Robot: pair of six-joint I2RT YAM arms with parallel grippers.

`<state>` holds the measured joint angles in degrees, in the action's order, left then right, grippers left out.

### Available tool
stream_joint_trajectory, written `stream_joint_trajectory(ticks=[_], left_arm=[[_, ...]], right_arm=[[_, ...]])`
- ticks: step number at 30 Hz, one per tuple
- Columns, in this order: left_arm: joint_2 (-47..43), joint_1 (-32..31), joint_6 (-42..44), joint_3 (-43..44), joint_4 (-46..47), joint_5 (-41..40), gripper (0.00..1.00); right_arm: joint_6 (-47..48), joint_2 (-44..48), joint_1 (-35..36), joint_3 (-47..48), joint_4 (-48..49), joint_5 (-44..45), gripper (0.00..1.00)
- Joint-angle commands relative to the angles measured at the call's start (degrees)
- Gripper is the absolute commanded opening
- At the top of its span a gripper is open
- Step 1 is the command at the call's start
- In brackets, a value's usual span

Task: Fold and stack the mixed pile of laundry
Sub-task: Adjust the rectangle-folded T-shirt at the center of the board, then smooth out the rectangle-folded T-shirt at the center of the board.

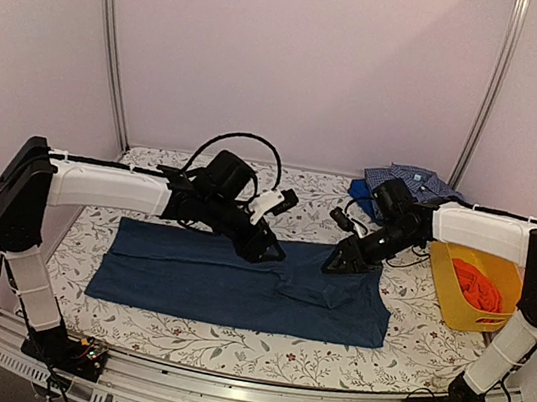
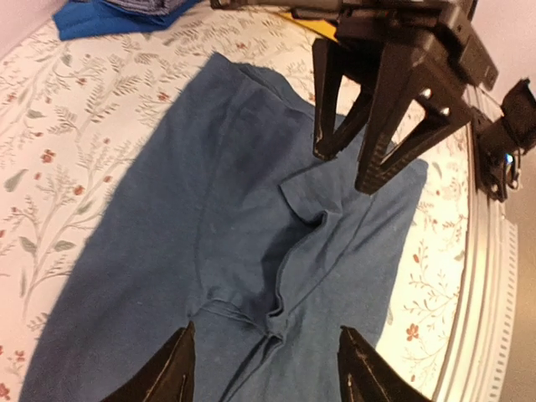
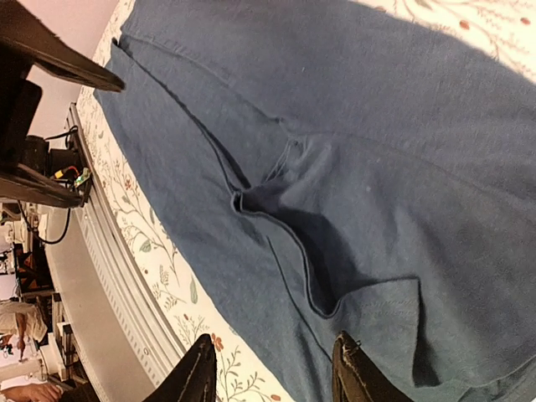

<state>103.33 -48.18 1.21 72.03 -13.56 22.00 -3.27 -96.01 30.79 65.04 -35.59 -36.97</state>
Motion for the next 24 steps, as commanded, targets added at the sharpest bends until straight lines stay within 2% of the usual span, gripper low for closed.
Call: stream_joint_trajectory(ticks=[1,6,11,14,24], left_arm=[[-3.27,4.93,-3.91,-2.4,4.39,-0.39,0.58],[-4.31,5.99,-3.33,-2.89,2.65,-3.17,0.58],[-5.4,6.2,-3.57,-5.0,2.55,-5.35,0.57],[-5.93,6.28,-3.72,-5.85,2.33,-6.13,0.57],[-6.86,7.42,-2.72,-7.83,2.01,-6.39,0.57]], right_arm=[[-2.17,-6.48,-0.64,6.85,-0.61,4.55,0.46],[-2.98,-13.13,-0.64,11.07,-4.42,8.8,0.41],[-2.55,-14.82,-0.64,7.61,-6.76,9.51,0.38],[-3.15,-13.37,-0.65,3.18,-6.2,7.15,0.32],[-4.13,-2.15,-0.42,-6.23,-6.38,-3.24,0.26]])
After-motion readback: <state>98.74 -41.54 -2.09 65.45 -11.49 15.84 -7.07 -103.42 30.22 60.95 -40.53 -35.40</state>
